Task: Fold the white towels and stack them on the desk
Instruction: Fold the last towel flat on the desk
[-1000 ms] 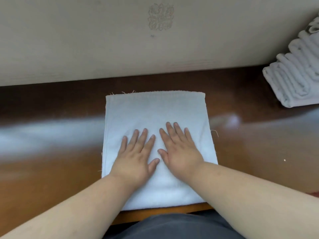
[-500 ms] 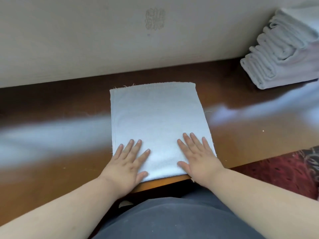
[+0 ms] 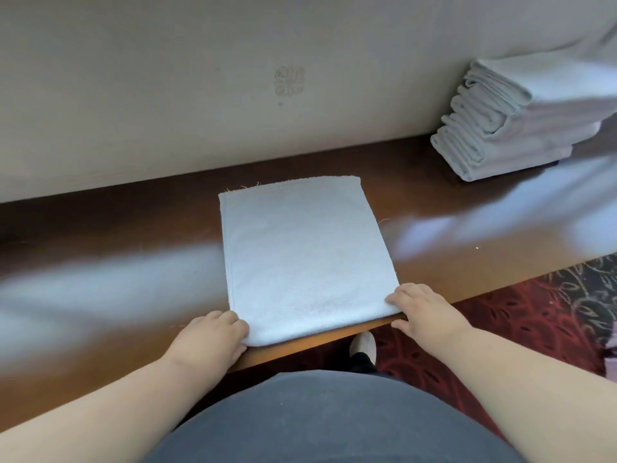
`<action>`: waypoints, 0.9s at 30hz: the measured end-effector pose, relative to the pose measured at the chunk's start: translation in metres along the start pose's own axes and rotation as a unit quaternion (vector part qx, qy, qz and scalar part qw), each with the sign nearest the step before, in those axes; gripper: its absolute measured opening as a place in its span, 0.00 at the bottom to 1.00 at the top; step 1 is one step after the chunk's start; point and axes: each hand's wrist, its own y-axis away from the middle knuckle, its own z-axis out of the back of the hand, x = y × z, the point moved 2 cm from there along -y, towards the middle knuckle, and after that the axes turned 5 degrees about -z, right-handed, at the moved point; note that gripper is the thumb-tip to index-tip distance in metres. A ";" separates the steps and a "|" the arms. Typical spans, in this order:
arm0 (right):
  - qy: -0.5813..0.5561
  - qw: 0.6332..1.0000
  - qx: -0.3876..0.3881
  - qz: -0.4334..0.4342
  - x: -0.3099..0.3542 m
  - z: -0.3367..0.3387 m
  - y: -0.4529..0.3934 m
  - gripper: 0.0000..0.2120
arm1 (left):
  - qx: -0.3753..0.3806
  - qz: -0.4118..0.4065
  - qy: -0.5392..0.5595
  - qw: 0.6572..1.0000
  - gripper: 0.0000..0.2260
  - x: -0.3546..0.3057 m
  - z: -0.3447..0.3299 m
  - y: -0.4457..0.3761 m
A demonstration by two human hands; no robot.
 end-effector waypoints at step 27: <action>-0.525 0.810 -0.193 -0.175 0.008 0.123 -0.160 0.07 | -0.349 0.370 0.509 0.694 0.07 0.074 0.085 -0.100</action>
